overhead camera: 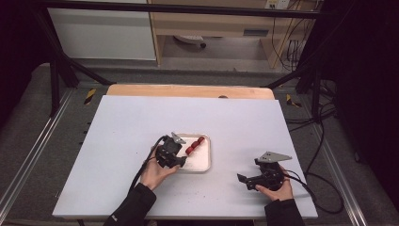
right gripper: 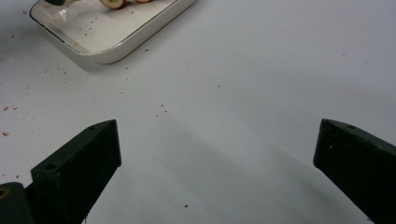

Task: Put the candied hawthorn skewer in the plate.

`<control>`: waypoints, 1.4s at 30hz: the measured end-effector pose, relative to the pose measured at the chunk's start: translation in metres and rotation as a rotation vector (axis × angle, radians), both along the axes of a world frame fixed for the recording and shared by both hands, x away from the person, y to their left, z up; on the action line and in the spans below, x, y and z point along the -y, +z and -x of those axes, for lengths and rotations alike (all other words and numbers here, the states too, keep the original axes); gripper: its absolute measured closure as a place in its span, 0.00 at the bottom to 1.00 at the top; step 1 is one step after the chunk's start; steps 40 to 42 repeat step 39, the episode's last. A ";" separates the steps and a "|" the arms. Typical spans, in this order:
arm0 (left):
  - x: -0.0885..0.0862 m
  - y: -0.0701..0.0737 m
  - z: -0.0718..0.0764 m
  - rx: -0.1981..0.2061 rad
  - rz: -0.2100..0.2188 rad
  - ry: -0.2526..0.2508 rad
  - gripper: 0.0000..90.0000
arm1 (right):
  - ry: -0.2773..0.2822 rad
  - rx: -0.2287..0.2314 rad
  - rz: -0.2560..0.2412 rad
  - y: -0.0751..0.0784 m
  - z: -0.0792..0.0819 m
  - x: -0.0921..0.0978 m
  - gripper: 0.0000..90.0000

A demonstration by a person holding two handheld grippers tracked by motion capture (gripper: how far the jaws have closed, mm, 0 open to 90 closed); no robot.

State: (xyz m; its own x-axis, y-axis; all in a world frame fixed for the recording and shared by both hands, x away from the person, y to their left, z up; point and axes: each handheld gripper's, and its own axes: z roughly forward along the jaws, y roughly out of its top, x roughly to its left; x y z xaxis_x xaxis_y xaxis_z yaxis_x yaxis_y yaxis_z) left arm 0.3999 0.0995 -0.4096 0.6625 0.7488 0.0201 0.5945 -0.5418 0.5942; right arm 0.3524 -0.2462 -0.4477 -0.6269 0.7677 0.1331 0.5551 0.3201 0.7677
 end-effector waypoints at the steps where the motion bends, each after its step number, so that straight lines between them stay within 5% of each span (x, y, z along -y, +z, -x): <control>1: -0.003 0.002 0.002 0.001 0.007 -0.007 0.57 | 0.002 0.003 0.000 0.000 0.000 0.000 0.02; 10: -0.045 0.009 0.020 -0.006 0.109 -0.098 0.22 | -0.005 0.000 -0.004 0.001 0.000 0.001 0.01; 16: -0.084 0.000 0.033 0.050 0.113 -0.054 0.13 | -0.001 -0.004 0.000 0.000 0.000 0.001 0.01; 27: -0.142 -0.026 0.053 0.073 0.163 0.067 0.12 | 0.004 -0.024 0.017 -0.004 0.001 0.001 0.01; 42: -0.152 -0.032 0.058 0.074 0.186 0.047 0.11 | 0.018 -0.033 0.028 -0.006 0.002 0.000 0.01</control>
